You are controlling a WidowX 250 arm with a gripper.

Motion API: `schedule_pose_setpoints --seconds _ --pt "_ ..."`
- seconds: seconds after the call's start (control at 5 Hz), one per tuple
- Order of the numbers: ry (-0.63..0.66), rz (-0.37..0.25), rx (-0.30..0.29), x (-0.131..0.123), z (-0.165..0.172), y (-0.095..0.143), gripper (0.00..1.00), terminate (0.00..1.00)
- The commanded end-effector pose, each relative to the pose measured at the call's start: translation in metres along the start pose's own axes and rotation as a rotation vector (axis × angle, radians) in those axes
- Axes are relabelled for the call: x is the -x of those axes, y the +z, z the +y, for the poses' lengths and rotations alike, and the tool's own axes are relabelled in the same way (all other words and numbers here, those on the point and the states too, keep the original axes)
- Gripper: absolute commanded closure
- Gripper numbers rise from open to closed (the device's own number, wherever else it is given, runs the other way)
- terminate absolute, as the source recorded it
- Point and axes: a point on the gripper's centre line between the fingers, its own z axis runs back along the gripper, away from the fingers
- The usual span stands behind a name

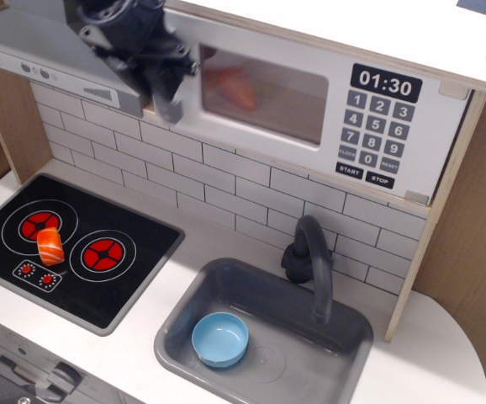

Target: Open microwave

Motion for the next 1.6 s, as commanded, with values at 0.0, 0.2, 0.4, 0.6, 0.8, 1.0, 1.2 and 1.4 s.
schedule_pose_setpoints --seconds 0.0,0.2,0.4,0.6,0.8,1.0,1.2,1.4 --pt "-0.039 0.047 -0.039 0.038 -0.014 0.042 0.0 0.0" --pt "-0.015 0.284 -0.037 0.075 -0.025 0.065 0.0 0.0" --pt "0.017 0.357 -0.058 0.109 -0.012 0.081 0.0 0.0" --pt "0.134 0.357 -0.142 0.107 0.03 0.07 0.0 0.0" --pt "0.226 0.276 -0.184 0.086 0.081 0.054 0.0 0.0" --pt "0.359 0.194 -0.224 0.055 0.132 0.056 0.0 0.0" --pt "0.505 0.177 -0.239 0.025 0.167 0.064 0.0 0.0" --pt "0.555 0.204 -0.193 0.003 0.153 0.053 0.0 0.0"
